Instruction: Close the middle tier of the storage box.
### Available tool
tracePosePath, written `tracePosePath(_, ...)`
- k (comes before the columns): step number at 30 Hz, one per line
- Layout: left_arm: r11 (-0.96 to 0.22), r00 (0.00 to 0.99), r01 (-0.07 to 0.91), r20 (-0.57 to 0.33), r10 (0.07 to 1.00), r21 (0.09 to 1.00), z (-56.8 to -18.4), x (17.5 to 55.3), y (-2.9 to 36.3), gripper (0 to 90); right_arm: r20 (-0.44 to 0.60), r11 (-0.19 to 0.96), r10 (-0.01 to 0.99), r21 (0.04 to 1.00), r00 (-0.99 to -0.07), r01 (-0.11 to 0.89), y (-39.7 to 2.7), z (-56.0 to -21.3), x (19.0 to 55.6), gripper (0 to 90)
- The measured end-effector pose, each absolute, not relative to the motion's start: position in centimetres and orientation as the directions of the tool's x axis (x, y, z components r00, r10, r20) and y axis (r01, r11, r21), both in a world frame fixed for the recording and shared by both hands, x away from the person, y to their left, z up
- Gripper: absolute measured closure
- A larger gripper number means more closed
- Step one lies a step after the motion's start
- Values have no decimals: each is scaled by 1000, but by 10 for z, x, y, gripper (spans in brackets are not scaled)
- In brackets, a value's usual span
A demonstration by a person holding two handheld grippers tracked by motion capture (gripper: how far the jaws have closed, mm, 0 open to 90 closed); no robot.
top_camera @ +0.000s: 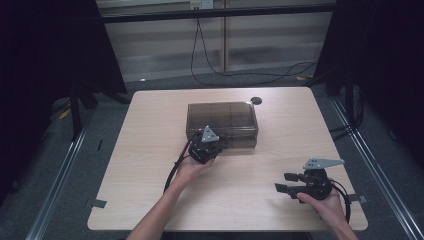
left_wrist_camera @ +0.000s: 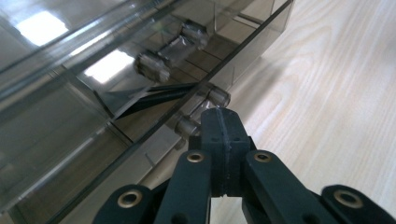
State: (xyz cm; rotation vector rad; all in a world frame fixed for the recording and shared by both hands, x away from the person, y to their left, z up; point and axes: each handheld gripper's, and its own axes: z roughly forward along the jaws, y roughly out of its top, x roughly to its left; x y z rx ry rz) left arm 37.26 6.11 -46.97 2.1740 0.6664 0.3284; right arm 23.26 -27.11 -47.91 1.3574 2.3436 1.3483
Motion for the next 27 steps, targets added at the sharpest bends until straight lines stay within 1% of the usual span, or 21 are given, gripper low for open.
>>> tracePosePath(6,-529,828,345,14,560,775,-469,376,61,900,312,200,744,739,-590,643,-272,-480,233,371)
tracePosePath(14,-511,816,360,2,579,780,-469,381,62,900,311,203,742,740,-594,641,-272,-481,234,371)
tracePosePath(26,-530,810,355,30,586,770,-469,387,61,900,316,203,738,739,-596,642,-273,-481,235,370)
tracePosePath(27,-520,809,362,16,588,774,-470,387,60,900,316,202,739,739,-595,643,-273,-481,235,370)
